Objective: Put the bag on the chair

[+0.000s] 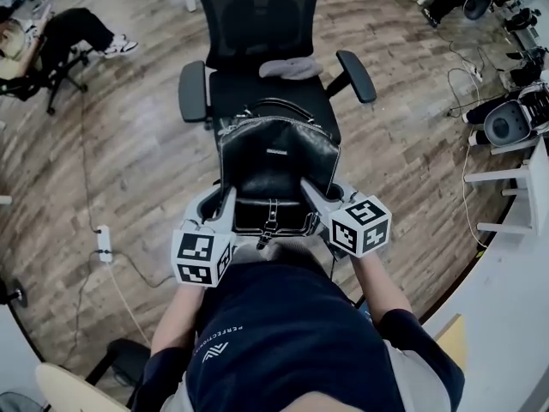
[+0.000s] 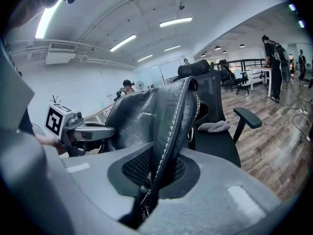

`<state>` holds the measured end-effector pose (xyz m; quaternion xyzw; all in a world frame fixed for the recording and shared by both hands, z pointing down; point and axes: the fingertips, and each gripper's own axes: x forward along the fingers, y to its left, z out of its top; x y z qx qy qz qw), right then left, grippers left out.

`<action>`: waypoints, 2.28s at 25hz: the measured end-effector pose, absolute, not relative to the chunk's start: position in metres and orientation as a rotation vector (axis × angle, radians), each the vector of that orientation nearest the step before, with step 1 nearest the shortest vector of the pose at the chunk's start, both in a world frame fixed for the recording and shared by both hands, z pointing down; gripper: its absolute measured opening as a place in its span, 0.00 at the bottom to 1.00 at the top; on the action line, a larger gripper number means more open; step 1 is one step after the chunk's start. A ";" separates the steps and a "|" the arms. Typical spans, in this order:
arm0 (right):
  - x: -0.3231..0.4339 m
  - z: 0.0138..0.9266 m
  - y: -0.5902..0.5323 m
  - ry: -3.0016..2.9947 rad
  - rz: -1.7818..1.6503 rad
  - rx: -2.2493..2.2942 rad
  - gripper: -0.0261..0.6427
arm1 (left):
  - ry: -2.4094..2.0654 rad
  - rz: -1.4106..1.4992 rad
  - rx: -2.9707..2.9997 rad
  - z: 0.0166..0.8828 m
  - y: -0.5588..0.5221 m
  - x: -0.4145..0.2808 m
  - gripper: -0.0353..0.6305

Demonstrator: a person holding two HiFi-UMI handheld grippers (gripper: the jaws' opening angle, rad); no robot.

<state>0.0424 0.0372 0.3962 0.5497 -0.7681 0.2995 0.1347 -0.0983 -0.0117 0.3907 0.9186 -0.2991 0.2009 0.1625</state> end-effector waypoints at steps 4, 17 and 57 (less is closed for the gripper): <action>0.045 0.402 0.005 -2.234 0.861 1.557 0.07 | -0.873 0.578 2.609 0.396 -0.038 -0.097 0.14; 0.102 0.431 -0.093 -2.286 0.823 1.272 0.08 | -1.095 0.573 2.430 0.428 -0.102 -0.047 0.14; 0.124 0.571 -0.244 -2.308 0.573 0.842 0.10 | -1.377 0.715 2.122 0.565 -0.187 -0.012 0.14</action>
